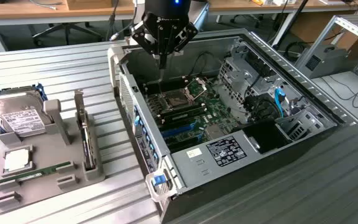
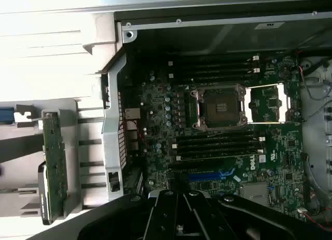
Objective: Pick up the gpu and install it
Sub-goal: 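Reach for the gpu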
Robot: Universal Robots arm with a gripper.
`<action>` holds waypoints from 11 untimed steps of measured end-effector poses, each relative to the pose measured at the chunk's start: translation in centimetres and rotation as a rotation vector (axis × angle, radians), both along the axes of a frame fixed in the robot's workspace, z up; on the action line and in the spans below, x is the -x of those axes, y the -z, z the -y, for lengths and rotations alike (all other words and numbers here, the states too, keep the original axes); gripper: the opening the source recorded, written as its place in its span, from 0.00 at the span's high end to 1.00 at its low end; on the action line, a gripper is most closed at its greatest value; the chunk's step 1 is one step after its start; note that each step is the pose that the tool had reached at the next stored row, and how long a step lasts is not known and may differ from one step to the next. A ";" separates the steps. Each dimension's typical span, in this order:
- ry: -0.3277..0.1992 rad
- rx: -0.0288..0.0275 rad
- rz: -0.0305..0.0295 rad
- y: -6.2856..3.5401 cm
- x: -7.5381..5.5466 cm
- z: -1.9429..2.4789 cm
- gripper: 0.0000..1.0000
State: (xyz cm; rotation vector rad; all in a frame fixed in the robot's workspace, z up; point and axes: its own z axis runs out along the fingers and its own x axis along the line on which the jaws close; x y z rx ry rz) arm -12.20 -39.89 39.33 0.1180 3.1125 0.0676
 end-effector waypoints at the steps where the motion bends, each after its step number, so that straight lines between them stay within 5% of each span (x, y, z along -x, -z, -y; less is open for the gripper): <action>1: 0.000 0.0000 0.0000 0.00 0.0 0.00 0.89; 11: 0.000 0.0000 0.0000 0.00 0.0 0.00 0.89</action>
